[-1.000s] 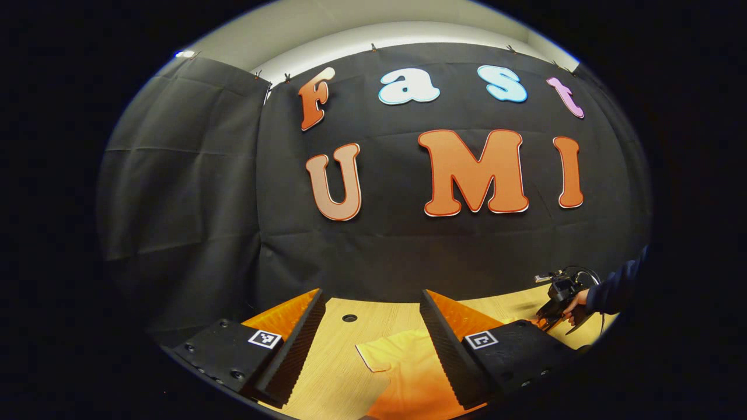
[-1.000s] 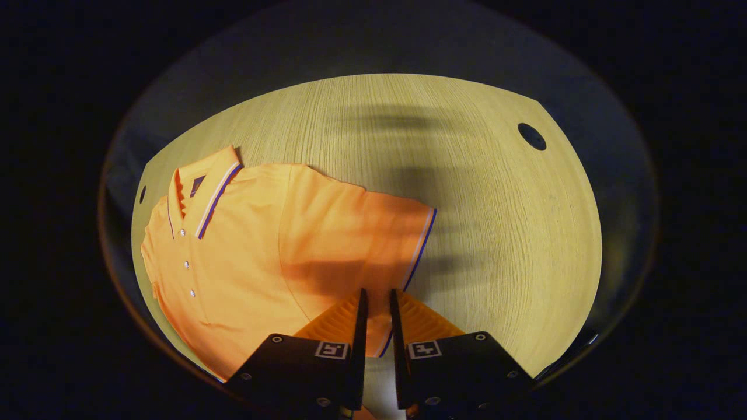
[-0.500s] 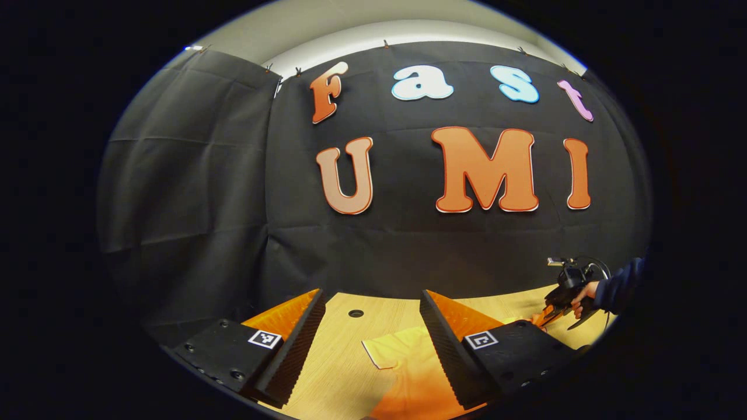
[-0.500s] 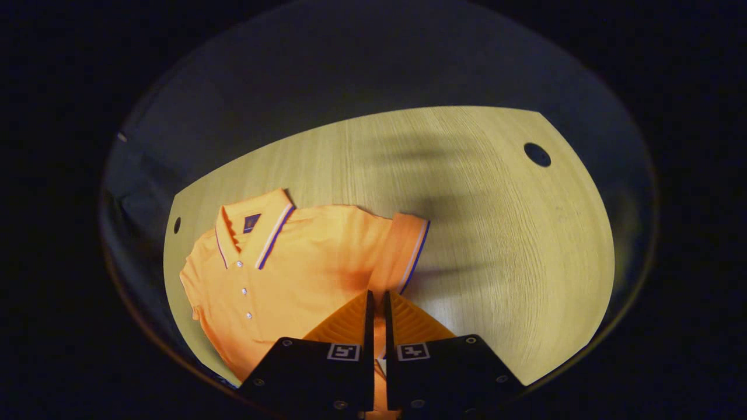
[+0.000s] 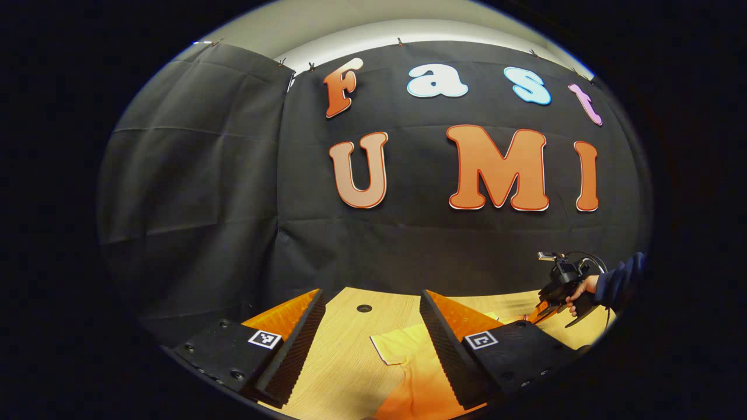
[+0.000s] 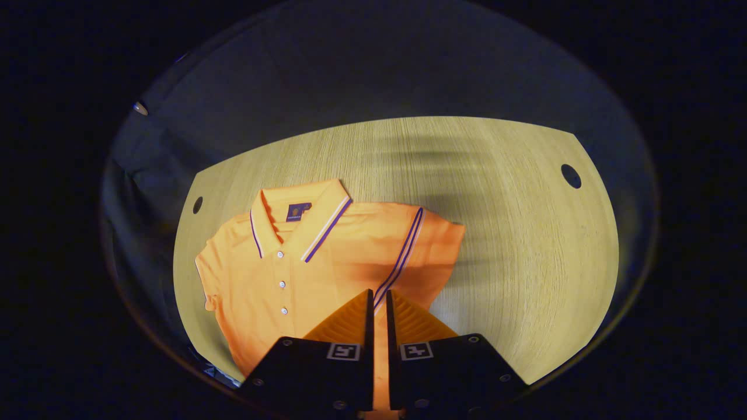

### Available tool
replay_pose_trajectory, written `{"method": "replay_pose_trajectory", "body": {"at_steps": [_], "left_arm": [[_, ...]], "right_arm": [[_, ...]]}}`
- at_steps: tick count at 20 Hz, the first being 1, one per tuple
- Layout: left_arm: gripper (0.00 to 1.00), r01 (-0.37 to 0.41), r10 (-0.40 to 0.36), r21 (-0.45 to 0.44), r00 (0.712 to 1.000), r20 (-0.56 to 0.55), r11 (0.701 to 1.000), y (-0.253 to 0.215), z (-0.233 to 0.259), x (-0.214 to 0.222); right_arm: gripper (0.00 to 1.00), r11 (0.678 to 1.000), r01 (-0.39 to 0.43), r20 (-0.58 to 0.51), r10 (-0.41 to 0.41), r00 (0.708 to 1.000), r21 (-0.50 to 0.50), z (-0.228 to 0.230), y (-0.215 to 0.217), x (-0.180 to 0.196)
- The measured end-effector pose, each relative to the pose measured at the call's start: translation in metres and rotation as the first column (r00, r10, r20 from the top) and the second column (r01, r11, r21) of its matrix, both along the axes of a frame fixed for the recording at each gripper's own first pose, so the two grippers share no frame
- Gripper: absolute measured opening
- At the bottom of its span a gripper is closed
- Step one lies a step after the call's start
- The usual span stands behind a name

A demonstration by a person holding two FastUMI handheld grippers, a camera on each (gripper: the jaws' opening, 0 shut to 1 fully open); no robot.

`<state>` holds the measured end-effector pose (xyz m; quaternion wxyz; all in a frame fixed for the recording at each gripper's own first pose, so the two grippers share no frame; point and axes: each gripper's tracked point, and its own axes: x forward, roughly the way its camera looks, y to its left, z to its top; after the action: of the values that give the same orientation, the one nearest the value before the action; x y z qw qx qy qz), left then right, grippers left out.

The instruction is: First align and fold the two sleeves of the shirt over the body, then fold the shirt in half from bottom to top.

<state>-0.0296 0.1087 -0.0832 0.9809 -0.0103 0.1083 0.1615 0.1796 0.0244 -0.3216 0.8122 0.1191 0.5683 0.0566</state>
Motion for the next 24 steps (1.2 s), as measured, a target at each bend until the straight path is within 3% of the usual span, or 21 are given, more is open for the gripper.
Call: {"method": "replay_pose_trajectory", "body": {"at_steps": [3,4,8,13,16,22,24], "left_arm": [[0.97,-0.006,0.005,-0.019,0.999,-0.034,1.000,0.007,-0.013,0.001],[0.98,-0.011,0.010,-0.032,0.999,-0.053,0.999,0.011,-0.021,0.003],[0.98,0.019,-0.033,-0.080,0.985,-0.171,0.997,0.022,-0.061,0.023],[0.98,0.074,-0.132,-0.181,0.934,-0.333,0.981,0.032,-0.120,0.057],[0.98,0.072,-0.210,-0.313,0.875,-0.435,0.947,0.030,-0.163,0.076],[0.98,-0.004,-0.311,-0.435,0.692,-0.651,0.901,0.028,-0.238,0.110],[0.98,-0.052,-0.348,-0.479,0.618,-0.705,0.876,0.029,-0.262,0.118]], "right_arm": [[0.33,1.000,0.008,0.012,-0.008,1.000,0.000,-0.001,0.006,0.002],[0.32,1.000,0.007,0.024,-0.007,1.000,0.017,0.003,0.011,0.000],[0.81,0.998,0.009,0.108,-0.016,0.994,0.067,0.031,0.016,-0.013],[0.93,0.995,0.060,0.242,-0.077,0.967,0.075,0.079,0.002,-0.039],[0.95,0.993,0.101,0.328,-0.116,0.938,0.064,0.109,-0.009,-0.059],[0.97,0.986,0.168,0.452,-0.142,0.881,-0.017,0.149,-0.027,-0.108],[0.98,0.982,0.188,0.480,-0.147,0.865,-0.037,0.158,-0.030,-0.126]]}}
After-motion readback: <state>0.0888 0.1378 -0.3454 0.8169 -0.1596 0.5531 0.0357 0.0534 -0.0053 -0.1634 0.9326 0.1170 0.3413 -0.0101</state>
